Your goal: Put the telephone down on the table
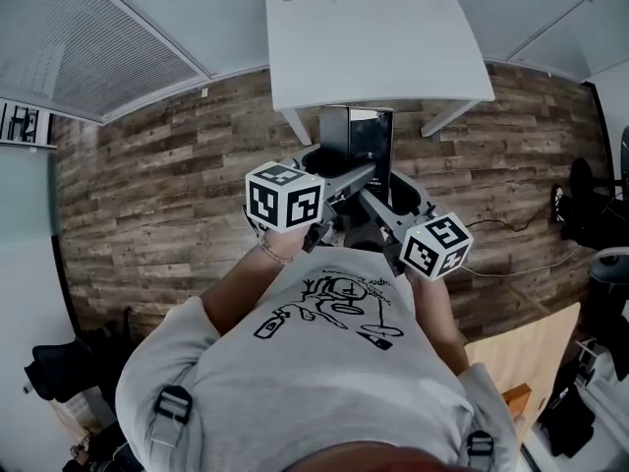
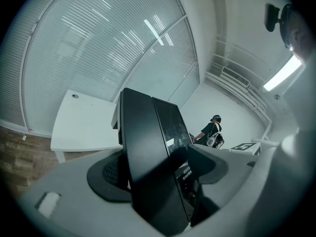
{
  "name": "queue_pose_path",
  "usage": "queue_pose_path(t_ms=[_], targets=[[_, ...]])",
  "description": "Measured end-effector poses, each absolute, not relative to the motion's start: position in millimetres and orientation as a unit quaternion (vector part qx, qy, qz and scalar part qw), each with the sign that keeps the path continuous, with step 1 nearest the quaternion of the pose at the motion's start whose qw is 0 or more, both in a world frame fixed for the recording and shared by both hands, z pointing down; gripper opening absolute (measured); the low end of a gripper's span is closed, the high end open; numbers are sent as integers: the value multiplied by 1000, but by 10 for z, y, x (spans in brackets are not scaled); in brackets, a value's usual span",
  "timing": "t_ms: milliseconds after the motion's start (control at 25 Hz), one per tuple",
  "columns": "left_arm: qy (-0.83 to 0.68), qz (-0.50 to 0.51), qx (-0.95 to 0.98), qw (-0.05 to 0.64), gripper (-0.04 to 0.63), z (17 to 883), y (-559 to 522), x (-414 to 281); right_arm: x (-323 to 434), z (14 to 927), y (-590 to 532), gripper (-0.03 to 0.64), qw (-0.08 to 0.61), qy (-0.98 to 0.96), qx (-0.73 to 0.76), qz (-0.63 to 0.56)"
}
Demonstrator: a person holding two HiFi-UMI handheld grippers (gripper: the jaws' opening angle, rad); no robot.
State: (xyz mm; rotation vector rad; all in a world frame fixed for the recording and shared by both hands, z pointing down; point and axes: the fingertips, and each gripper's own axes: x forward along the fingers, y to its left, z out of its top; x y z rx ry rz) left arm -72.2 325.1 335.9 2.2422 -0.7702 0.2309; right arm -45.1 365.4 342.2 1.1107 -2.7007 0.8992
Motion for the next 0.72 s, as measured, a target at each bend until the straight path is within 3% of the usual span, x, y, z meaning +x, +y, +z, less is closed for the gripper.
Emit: queue_pose_path(t_ms=[720], targets=[[-322,86,862,381,350,3391,1895,328,618,3448,2287,241,51,-890,341,299]])
